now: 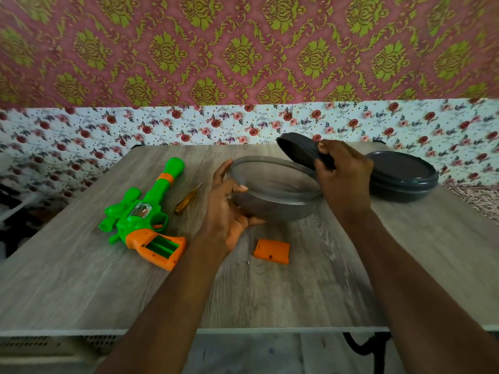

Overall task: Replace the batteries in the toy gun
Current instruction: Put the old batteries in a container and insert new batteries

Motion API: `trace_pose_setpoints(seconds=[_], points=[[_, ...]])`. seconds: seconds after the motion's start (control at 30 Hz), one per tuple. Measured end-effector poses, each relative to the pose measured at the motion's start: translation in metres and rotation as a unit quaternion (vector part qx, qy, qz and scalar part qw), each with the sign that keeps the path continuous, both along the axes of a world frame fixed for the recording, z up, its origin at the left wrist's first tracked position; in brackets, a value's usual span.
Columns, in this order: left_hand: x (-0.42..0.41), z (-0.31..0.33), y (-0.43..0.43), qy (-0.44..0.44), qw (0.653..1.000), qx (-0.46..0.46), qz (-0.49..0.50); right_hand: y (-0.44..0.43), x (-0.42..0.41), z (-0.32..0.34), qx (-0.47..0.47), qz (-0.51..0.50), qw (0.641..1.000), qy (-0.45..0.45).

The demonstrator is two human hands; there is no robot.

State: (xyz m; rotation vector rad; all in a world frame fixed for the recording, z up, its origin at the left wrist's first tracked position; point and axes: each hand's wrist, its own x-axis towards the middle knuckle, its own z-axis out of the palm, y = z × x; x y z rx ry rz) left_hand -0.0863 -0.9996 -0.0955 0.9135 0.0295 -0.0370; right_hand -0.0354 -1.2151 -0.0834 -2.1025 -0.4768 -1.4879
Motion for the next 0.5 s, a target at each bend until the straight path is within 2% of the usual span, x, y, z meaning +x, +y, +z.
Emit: trace_pose_setpoints(seconds=[0.07, 0.17, 0.27, 0.5], points=[[0.0, -0.001, 0.001, 0.004, 1.0, 0.002, 0.009, -0.002, 0.017, 0.006, -0.017, 0.014, 0.999, 0.045], [0.0, -0.001, 0.003, -0.005, 1.0, 0.019, 0.023, -0.007, 0.05, 0.011, -0.09, 0.028, 0.993, 0.072], [0.0, 0.0, 0.004, 0.004, 0.999, 0.016, 0.029, -0.013, 0.077, 0.008, -0.157, 0.038, 0.977, 0.137], [0.002, -0.001, 0.005, 0.012, 0.999, 0.034, 0.023, -0.013, 0.098, -0.005, -0.135, 0.073, 0.943, 0.294]])
